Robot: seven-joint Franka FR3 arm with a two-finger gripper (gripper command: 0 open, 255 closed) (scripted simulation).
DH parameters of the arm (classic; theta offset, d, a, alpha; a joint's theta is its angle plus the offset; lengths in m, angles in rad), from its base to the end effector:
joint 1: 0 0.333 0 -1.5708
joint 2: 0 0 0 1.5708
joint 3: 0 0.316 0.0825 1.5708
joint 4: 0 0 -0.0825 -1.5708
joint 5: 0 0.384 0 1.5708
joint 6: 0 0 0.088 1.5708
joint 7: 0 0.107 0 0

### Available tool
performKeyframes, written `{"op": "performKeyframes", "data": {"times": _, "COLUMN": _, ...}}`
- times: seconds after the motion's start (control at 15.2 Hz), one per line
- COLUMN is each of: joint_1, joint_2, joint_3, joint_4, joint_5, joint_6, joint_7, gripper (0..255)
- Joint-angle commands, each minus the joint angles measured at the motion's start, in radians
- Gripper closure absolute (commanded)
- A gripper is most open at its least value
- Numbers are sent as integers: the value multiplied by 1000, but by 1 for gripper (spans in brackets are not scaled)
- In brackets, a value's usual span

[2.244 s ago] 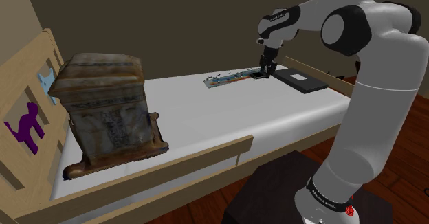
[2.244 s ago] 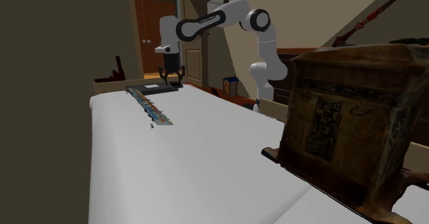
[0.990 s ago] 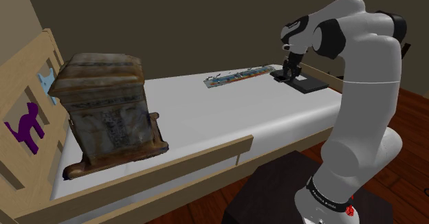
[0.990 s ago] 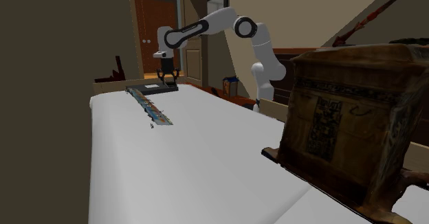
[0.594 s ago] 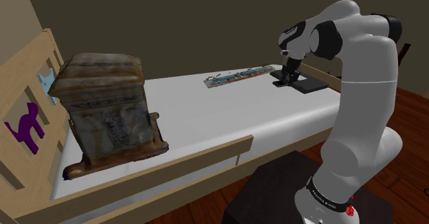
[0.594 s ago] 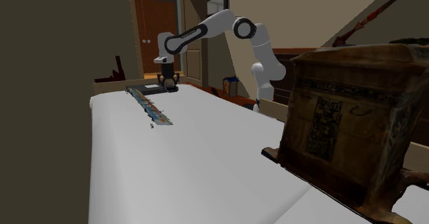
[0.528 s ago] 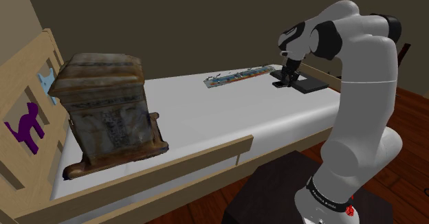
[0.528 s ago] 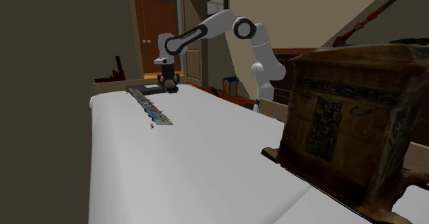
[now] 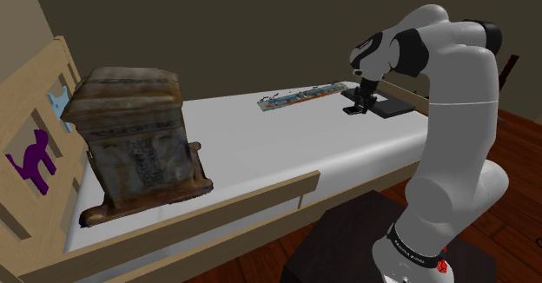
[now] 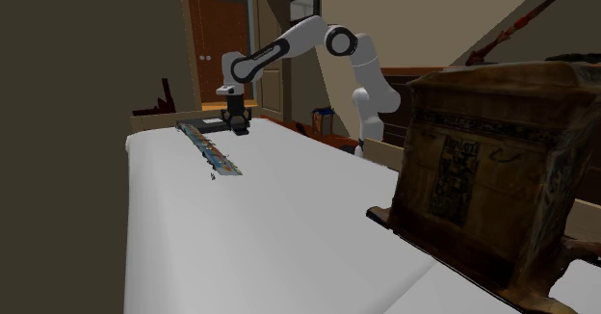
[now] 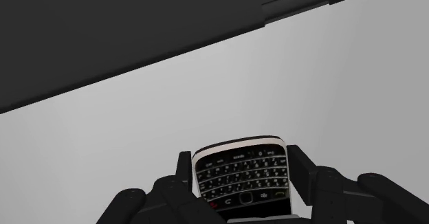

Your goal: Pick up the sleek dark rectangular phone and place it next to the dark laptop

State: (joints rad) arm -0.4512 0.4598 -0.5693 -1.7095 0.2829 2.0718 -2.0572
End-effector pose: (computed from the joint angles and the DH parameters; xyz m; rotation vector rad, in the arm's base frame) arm 0.3867 -0.5301 0.3562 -2.7849 -1.4195 -0.0060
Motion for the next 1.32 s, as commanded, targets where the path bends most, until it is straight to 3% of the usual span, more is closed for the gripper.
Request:
{"op": "performKeyframes", "data": {"times": 0.0, "joint_1": 0, "joint_2": 0, "joint_3": 0, "joint_4": 0, "joint_5": 0, "joint_6": 1, "joint_7": 0, "gripper": 255}}
{"op": "performKeyframes", "data": {"times": 0.13, "joint_1": 0, "joint_2": 0, "joint_3": 0, "joint_4": 0, "joint_5": 0, "joint_6": 1, "joint_7": 0, "gripper": 255}}
{"op": "performKeyframes", "data": {"times": 0.2, "joint_1": 0, "joint_2": 0, "joint_3": 0, "joint_4": 0, "joint_5": 0, "joint_6": 1, "joint_7": 0, "gripper": 0}}
{"op": "performKeyframes", "data": {"times": 0.53, "joint_1": 0, "joint_2": 0, "joint_3": 0, "joint_4": 0, "joint_5": 0, "joint_6": 1, "joint_7": 0, "gripper": 0}}
{"op": "performKeyframes", "data": {"times": 0.79, "joint_1": 6, "joint_2": -46, "joint_3": -18, "joint_4": 67, "joint_5": -33, "joint_6": -105, "joint_7": 21, "gripper": 0}}
{"op": "performKeyframes", "data": {"times": 1.25, "joint_1": 6, "joint_2": -46, "joint_3": -18, "joint_4": 67, "joint_5": -33, "joint_6": -105, "joint_7": 21, "gripper": 0}}
